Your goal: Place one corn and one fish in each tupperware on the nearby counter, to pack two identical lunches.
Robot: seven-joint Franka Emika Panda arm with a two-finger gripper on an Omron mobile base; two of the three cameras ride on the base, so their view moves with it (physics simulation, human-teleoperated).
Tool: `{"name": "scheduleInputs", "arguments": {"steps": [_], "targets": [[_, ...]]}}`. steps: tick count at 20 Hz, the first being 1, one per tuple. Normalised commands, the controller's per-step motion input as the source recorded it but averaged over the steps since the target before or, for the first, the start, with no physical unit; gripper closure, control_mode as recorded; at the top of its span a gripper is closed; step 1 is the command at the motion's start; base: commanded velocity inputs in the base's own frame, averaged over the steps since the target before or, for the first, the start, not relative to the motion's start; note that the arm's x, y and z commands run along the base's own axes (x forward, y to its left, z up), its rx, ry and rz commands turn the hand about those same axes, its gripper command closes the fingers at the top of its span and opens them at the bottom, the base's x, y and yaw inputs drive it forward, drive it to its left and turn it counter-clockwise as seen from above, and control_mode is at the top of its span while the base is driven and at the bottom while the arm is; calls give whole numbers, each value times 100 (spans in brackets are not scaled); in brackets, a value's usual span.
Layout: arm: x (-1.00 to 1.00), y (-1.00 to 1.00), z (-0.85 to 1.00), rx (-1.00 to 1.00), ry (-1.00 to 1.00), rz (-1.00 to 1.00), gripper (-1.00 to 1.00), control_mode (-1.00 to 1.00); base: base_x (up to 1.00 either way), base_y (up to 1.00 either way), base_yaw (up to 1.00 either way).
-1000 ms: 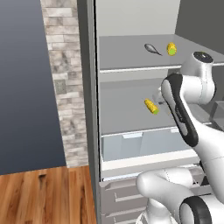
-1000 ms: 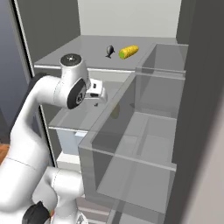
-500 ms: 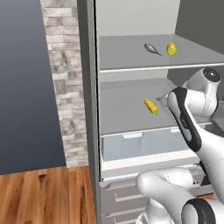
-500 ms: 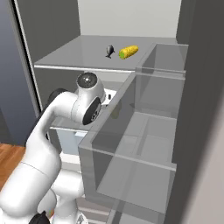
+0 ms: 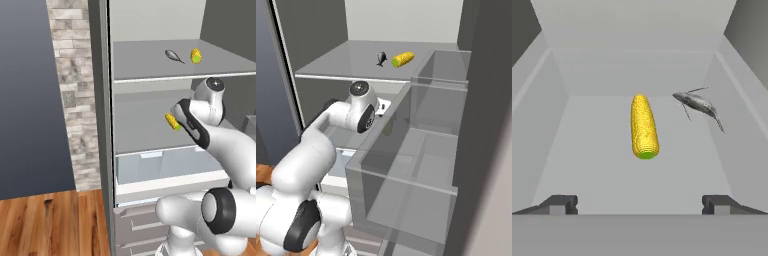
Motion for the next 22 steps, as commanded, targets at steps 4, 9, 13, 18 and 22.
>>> {"name": "scheduleInputs", "arguments": {"steps": [4, 9, 13, 18, 22], "targets": [[40, 0, -55, 0, 12, 0, -100, -100, 0, 0, 0], [50, -6, -38, 0, 4, 0, -100, -100, 0, 0, 0], [36, -7, -36, 0, 0, 0, -100, -100, 0, 0, 0], [37, -7, -35, 0, 0, 0, -100, -100, 0, 0, 0], [28, 0, -30, 4, 0, 0, -100, -100, 0, 0, 0]]}}
